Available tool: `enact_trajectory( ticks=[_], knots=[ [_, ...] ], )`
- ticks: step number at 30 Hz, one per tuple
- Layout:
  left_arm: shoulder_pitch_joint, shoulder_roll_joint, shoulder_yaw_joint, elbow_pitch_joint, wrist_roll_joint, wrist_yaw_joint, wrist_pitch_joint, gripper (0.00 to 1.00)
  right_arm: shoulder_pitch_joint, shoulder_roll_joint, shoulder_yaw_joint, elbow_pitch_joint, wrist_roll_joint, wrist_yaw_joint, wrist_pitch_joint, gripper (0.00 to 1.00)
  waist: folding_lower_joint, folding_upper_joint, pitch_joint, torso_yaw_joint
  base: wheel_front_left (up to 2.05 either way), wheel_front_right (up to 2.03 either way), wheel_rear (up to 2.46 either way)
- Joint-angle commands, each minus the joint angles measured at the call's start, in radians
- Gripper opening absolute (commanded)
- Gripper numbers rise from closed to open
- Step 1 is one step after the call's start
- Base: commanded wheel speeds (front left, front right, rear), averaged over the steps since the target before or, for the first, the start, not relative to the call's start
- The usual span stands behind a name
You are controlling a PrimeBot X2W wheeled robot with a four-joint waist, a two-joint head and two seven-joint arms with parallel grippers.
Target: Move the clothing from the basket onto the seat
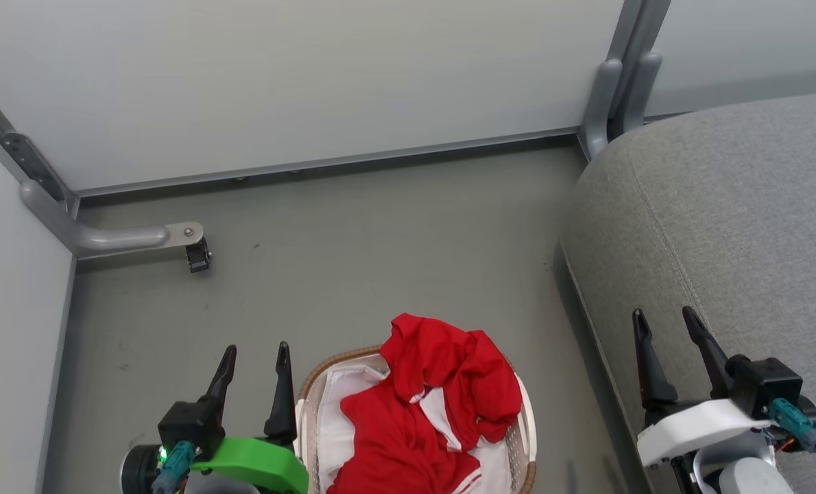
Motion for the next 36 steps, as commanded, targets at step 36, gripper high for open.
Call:
enact_trajectory(
  ticks=[36],
  knots=[
    [-0.726, 0.023, -0.352, 0.727, 0.166, -0.018, 0.000, 1.00, -0.365, -0.004, 0.061, -0.231, 0.005, 0.000, -0.003, 1.00, 0.0000, 0.0000, 0.741, -0.276, 0.00, 0.00, 0.00]
  ],
)
